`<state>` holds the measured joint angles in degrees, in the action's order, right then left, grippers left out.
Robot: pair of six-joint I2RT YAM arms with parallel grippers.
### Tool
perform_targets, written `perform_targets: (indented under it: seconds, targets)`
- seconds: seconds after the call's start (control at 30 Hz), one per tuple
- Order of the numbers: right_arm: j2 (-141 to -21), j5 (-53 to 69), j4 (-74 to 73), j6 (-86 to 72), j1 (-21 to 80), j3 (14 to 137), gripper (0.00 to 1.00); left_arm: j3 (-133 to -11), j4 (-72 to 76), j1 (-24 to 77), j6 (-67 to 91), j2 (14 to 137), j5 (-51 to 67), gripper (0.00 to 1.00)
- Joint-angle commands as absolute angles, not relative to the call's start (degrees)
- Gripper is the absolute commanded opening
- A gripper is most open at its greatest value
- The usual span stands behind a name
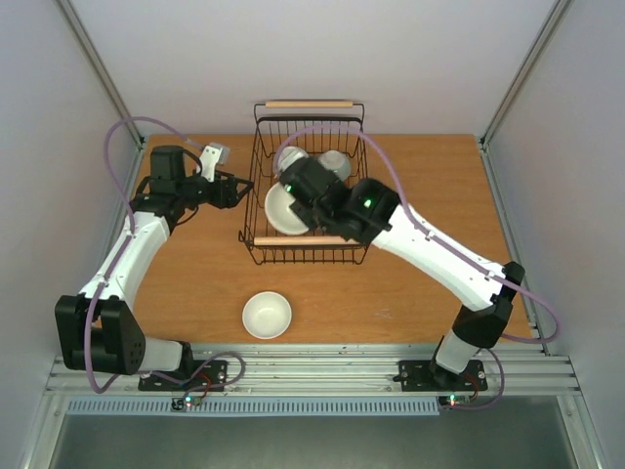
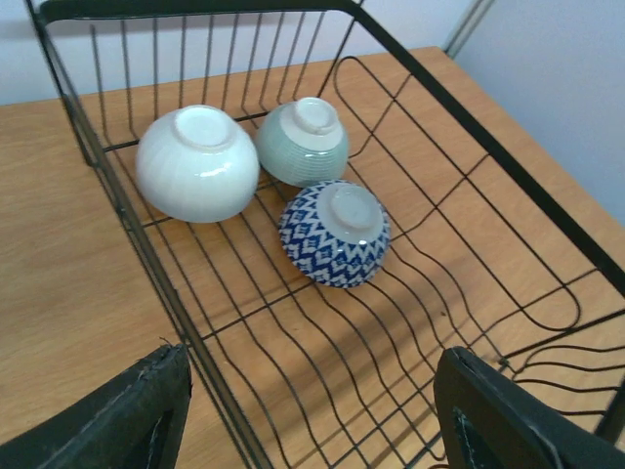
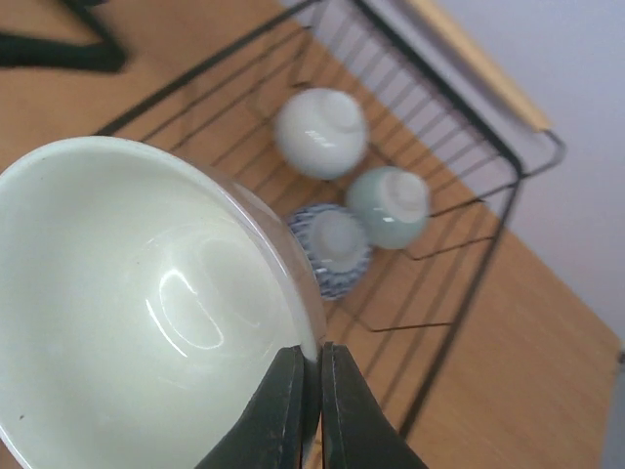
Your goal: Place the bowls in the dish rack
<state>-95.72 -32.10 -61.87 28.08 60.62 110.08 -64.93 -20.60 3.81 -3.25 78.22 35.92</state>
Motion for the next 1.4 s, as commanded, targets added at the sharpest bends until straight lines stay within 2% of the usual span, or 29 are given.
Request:
perform_targets:
  seconds: [0.0, 0.5, 0.93, 1.37]
  targets:
    - [-96.85, -36.96, -57.41, 31.68, 55.08, 116.75, 0.01, -66.45, -20.08, 3.54, -3.82, 76.33, 42.59, 0.68]
    - [-116.36, -40.7, -56.76, 37.51, 50.42, 134.22, 0.01, -65.29, -17.99, 3.59, -3.23, 76.59, 61.1, 0.68]
    - [-115.25, -39.0, -57.94, 36.06, 50.61, 134.41, 0.01, -64.78, -17.34, 3.61, -2.29, 78.03, 45.14, 0.68]
    - [-111.98, -36.5, -56.16, 36.05, 53.94, 131.53, 0.01, -63.82, -14.87, 4.28, -0.88, 79.98, 44.8, 0.68]
